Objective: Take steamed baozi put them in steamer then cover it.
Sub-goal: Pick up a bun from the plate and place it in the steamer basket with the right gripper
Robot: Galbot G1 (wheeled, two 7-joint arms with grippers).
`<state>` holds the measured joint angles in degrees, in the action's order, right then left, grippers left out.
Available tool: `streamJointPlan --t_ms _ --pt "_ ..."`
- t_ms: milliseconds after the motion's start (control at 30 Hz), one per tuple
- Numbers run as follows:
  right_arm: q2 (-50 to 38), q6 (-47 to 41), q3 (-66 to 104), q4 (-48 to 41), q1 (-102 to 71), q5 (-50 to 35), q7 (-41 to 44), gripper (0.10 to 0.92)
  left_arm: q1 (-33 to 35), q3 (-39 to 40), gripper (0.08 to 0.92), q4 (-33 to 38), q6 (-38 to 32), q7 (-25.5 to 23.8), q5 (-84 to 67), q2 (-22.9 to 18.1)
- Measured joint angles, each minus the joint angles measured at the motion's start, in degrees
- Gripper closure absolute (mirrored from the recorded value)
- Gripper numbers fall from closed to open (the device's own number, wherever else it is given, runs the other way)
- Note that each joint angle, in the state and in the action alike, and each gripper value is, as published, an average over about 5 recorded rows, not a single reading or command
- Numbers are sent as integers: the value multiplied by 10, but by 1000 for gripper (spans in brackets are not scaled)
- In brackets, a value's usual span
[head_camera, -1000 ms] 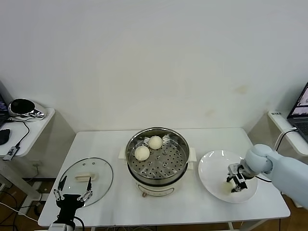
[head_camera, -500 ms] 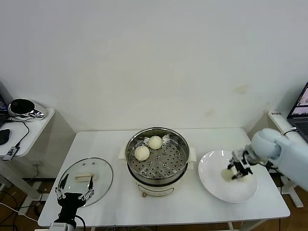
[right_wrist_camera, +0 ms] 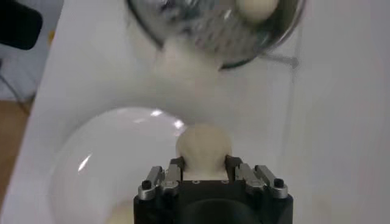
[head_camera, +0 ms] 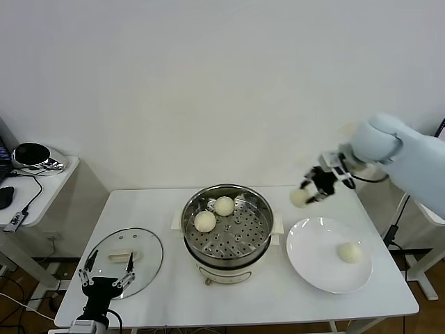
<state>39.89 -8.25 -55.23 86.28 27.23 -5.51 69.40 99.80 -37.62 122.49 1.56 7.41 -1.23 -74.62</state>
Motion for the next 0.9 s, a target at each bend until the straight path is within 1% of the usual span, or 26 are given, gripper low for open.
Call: streamJointPlan --t_ms 100,167,533,700,900 --pt "40 17 -19 -6 16 -6 -5 518 0 -1 177 0 0 0 1 -3" --pt "68 30 -32 -10 23 -8 -10 513 0 -3 177 1 0 0 1 -4" --pt "198 111 -106 -24 22 19 -36 516 4 -16 177 4 0 0 -4 -8" --pt "234 152 -132 -29 20 44 -40 516 5 -17 177 5 -1 1 -4 -12" --pt "256 205 -154 -26 15 72 -47 514 8 -19 177 6 -2 1 -5 -14"
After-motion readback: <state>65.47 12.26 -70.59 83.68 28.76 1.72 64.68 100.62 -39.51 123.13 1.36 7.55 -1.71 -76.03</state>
